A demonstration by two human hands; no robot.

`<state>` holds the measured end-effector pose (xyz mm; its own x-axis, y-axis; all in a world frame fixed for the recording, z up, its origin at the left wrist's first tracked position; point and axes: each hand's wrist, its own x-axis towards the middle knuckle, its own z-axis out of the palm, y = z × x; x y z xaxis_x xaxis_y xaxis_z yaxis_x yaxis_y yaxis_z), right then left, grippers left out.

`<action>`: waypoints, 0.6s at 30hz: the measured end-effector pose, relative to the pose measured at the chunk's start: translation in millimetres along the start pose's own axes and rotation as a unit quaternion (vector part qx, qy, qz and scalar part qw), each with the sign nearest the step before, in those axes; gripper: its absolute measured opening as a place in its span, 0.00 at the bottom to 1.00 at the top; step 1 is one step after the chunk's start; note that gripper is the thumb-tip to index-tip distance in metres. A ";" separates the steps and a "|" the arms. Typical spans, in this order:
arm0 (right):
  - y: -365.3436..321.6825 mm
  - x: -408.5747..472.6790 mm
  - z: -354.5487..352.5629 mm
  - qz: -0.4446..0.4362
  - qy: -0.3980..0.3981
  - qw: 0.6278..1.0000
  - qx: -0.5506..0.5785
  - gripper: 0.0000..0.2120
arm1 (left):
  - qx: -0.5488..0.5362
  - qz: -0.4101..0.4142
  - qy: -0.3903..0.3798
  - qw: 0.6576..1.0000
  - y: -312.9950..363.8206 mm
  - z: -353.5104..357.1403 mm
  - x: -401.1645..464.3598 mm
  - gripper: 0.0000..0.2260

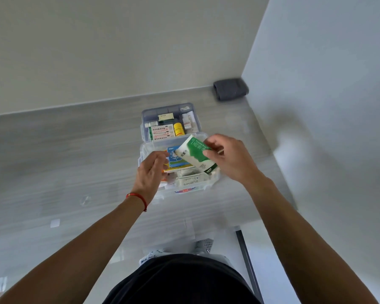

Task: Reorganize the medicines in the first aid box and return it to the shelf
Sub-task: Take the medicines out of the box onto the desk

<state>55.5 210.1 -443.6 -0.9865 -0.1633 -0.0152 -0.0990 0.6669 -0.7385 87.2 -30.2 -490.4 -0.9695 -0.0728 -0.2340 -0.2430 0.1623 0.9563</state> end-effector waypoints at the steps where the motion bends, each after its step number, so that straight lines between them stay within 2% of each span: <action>1: 6.3 -2.5 -11.6 0.030 0.038 0.998 0.039 0.09 | 0.012 -0.002 0.004 1.000 -1.4 -0.2 0.3 0.12; 4: 34.7 -18.1 -37.7 0.148 0.133 0.964 0.178 0.09 | 0.059 0.004 -0.006 0.998 -3.5 7.0 -0.4 0.09; 9: 94.7 -63.5 -46.1 0.319 0.262 0.838 0.357 0.10 | 0.156 0.057 -0.039 0.985 -1.3 36.0 -4.7 0.07; 13: 130.1 -96.2 -21.1 0.408 0.300 0.775 0.379 0.16 | 0.195 0.064 -0.063 0.977 -0.9 51.1 -7.1 0.08; 16: 139.1 -107.1 3.7 0.452 0.287 0.717 0.446 0.09 | 0.208 0.061 -0.064 0.974 -5.2 50.3 -7.2 0.07; 18: 141.0 -109.0 17.8 0.463 0.282 0.696 0.470 0.04 | 0.217 0.062 -0.066 0.972 -7.4 48.4 -6.1 0.07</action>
<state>151.4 309.0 -558.1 -0.4908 0.5086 -0.7074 0.4821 -0.5178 -0.7067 93.3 16.7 -504.5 -0.9810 0.0952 -0.1689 -0.0868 0.5633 0.8216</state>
